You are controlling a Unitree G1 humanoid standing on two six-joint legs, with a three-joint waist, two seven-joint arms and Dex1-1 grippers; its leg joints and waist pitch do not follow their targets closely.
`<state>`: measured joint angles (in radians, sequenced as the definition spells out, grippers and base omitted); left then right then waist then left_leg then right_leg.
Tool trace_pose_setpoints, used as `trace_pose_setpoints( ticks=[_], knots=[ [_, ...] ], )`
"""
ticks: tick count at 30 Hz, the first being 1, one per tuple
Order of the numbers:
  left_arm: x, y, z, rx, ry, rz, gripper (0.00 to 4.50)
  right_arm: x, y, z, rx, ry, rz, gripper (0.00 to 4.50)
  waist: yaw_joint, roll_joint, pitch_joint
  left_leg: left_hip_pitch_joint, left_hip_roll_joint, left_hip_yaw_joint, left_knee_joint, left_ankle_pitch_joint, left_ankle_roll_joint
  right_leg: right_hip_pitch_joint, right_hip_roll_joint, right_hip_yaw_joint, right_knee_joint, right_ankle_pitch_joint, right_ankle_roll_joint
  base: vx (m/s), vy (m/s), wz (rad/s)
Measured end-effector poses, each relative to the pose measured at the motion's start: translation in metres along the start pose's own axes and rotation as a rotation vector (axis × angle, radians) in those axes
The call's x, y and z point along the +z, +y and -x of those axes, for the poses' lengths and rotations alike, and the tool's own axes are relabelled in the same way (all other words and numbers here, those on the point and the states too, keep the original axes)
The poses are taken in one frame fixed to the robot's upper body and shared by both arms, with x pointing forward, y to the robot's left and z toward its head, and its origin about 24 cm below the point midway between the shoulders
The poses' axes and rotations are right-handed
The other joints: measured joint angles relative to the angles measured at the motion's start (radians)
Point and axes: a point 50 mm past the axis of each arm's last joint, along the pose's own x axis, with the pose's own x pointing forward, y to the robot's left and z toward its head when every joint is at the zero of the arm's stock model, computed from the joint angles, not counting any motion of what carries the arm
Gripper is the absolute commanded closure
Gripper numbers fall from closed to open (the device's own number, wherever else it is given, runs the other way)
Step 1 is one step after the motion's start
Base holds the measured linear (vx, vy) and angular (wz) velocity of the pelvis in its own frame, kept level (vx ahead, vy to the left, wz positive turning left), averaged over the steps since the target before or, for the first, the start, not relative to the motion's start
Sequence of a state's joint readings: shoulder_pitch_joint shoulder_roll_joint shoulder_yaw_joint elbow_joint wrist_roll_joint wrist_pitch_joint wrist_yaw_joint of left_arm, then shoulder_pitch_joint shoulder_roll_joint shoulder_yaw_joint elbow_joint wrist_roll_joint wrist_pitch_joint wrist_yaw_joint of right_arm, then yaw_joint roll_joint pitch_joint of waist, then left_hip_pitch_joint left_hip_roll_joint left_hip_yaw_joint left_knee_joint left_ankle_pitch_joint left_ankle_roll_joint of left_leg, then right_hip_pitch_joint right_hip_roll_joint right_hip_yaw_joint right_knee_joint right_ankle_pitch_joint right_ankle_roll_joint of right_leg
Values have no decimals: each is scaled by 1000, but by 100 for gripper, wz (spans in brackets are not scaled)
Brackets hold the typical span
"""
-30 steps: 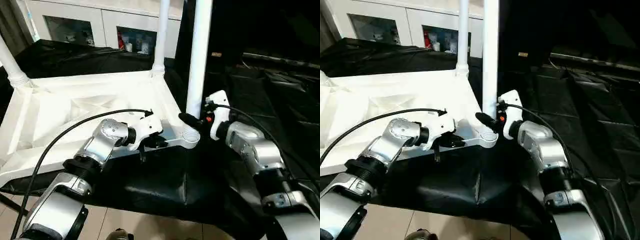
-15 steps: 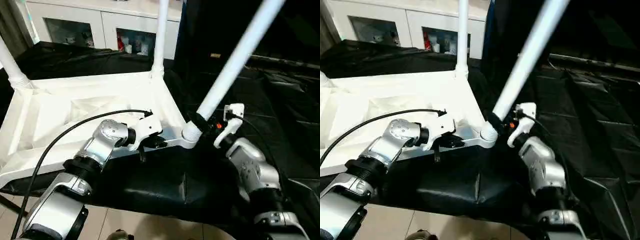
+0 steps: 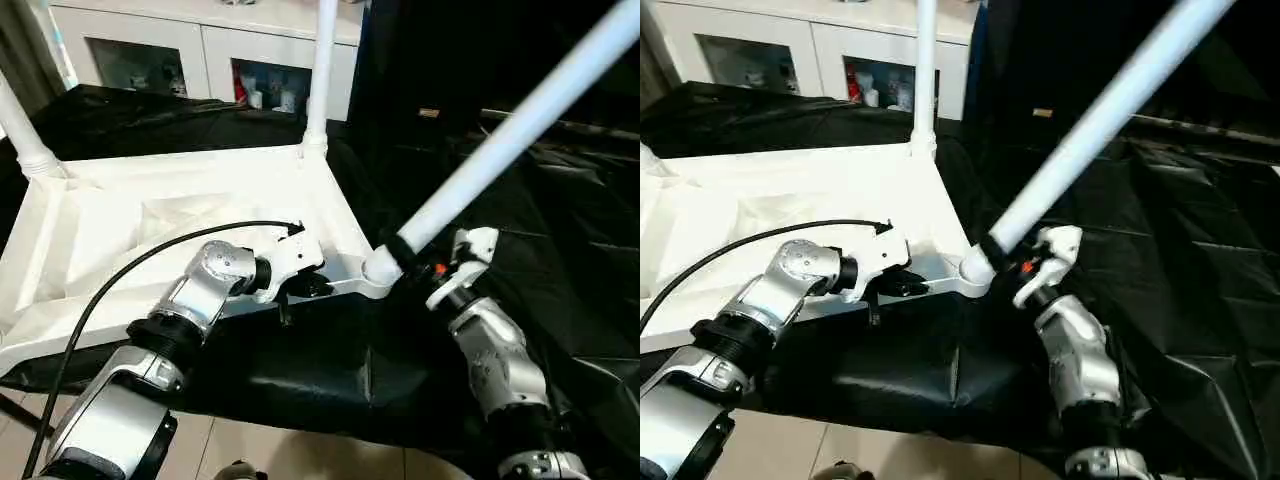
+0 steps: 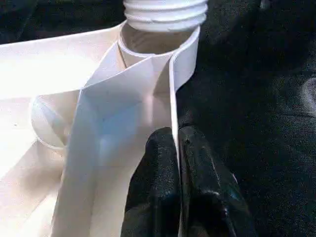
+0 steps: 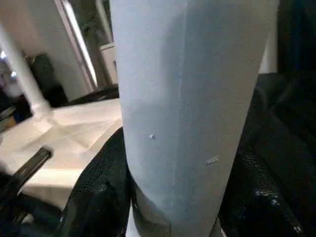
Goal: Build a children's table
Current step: Insert table leg to table base
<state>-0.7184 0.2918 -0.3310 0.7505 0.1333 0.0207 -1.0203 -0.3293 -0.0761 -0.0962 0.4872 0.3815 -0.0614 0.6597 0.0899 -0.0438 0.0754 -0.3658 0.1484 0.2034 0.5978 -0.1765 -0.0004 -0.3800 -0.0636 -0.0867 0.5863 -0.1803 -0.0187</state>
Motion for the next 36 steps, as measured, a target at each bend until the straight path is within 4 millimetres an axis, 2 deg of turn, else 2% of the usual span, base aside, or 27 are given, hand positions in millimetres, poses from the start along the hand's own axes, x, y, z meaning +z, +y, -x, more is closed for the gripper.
trace_pose_setpoints(
  ticks=[3,5,8,9,10,11,12,13,14,15,17,18,20,23,26,29,36],
  knots=[
    [-1,0,0,11,3,2,450,-3,3,2,11,0,23,262,-1,-1,-1,1,0,-3,-1,0,0,3,-6,-13,-10,0,0,0,0,0],
    [-2,1,1,23,8,7,450,-4,3,4,17,16,57,262,-6,-1,-1,2,0,-5,-1,0,0,5,-14,-27,-15,-1,1,0,0,0],
    [-6,4,4,45,21,12,450,-6,1,7,12,32,87,262,-19,5,5,5,1,-19,-4,-1,0,20,-15,-47,-29,-8,1,0,0,0],
    [-7,5,6,53,25,14,450,-7,1,8,9,35,87,262,-24,6,7,-2,1,-20,-9,-1,0,23,-15,-51,-15,-26,-7,-100,23,-8],
    [-8,6,6,59,29,14,450,-9,0,10,2,39,83,262,-18,4,9,-3,0,-6,-18,0,-1,12,-18,-44,37,-66,-36,-90,-25,13],
    [-7,5,5,65,30,10,450,-10,-2,12,-7,42,81,262,-9,-25,1,2,-2,28,-29,0,-2,14,-24,-6,89,-104,-54,-90,-25,13],
    [-6,7,7,74,24,6,450,-5,-3,7,-2,40,90,262,-2,-55,-8,1,-8,41,-32,-1,-11,3,-32,12,93,-106,-2,56,-110,10],
    [-4,9,8,81,19,2,450,-1,-3,2,5,42,97,262,6,-45,-1,-1,-10,12,9,-33,-30,-7,-35,9,90,-100,4,59,-78,-3],
    [-5,9,10,83,20,0,450,2,-5,0,12,49,103,262,17,-26,-4,-9,-14,-54,53,-41,-39,0,-34,-11,91,-96,7,129,-84,-39],
    [-4,11,12,80,25,-7,450,4,-4,-2,18,47,101,262,24,-3,-7,-4,-8,-89,60,-57,-58,-1,-37,-37,88,-89,7,68,29,-43],
    [-3,12,13,81,25,-16,450,7,-6,-3,31,59,107,262,8,-5,-9,-2,4,-79,31,-39,-58,-2,-23,-34,56,-55,-7,37,3,-19],
    [-3,12,14,81,23,-21,450,10,-6,-6,44,68,109,262,5,-6,-9,-2,7,-72,23,-34,-55,-2,-23,-33,48,-34,-18,0,0,0],
    [-4,13,15,79,29,-29,450,16,-6,-12,67,92,109,262,0,-4,-8,1,15,-53,11,-32,-56,-2,-25,-32,44,-30,-18,0,0,0],
    [-2,13,16,73,32,-40,450,25,-9,-18,81,122,111,262,4,-3,-7,5,25,-33,-3,-30,-58,-3,-26,-33,40,-31,-16,0,0,0],
    [0,12,17,46,30,-63,450,33,-8,-26,109,147,114,262,8,1,-5,3,27,-31,-10,-20,-63,-6,-25,-33,39,-32,-14,0,0,0],
    [4,11,17,23,19,-88,450,42,-6,-33,166,184,142,262,11,1,-4,-3,27,-29,-10,-10,-52,-11,-25,-33,38,-34,-14,0,0,0],
    [4,10,17,10,18,-104,450,48,3,-46,300,328,233,262,11,-4,-2,-4,27,-28,-10,-11,-49,-11,-26,-32,37,-35,-15,0,0,0]
  ],
)
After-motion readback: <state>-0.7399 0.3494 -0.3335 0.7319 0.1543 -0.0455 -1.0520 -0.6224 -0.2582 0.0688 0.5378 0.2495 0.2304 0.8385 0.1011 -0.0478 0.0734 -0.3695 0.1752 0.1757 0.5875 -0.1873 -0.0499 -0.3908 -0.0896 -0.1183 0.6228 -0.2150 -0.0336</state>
